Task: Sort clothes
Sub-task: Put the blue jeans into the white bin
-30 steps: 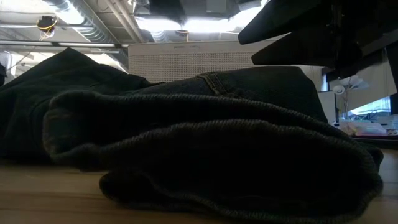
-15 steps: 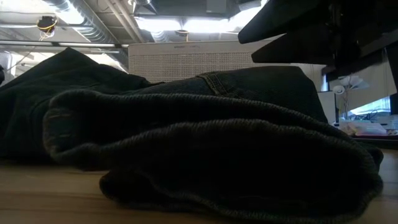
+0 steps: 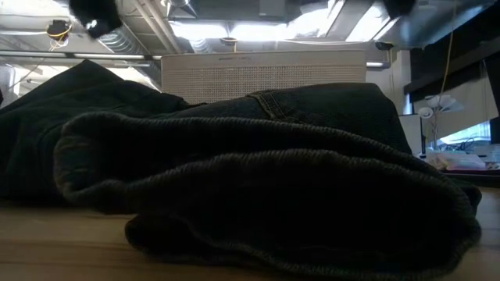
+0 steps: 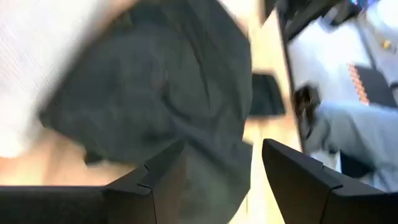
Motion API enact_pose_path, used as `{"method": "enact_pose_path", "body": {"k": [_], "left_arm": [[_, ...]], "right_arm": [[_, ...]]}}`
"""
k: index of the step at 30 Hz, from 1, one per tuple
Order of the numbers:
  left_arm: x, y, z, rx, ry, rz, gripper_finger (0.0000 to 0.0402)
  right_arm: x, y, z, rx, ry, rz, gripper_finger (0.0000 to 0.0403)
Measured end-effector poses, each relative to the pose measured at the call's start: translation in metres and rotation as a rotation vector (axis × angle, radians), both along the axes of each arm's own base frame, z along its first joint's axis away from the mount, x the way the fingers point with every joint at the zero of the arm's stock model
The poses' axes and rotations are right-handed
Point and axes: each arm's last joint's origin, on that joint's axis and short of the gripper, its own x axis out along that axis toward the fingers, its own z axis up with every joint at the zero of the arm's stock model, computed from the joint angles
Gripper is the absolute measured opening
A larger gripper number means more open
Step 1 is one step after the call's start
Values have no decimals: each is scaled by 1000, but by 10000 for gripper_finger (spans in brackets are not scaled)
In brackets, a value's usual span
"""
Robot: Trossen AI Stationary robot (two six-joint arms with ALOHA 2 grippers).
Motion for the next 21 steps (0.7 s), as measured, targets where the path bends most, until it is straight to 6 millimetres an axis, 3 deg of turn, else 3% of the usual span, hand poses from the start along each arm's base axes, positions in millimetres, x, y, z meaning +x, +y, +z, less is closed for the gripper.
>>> {"method": "enact_pose_path", "body": {"k": [4,10,16,21], "left_arm": [[0,-6,-31,-21,89,5,203],[0,-12,-58,-66,111,23,203],[3,-12,-65,-68,87,43,203],[3,-12,-65,-63,84,50,203]], "right_arm": [[7,7,17,-154,42,101,188],[24,3,44,-379,68,123,188],[49,-16,80,-546,101,49,194],[58,-29,110,-561,221,87,227]]}}
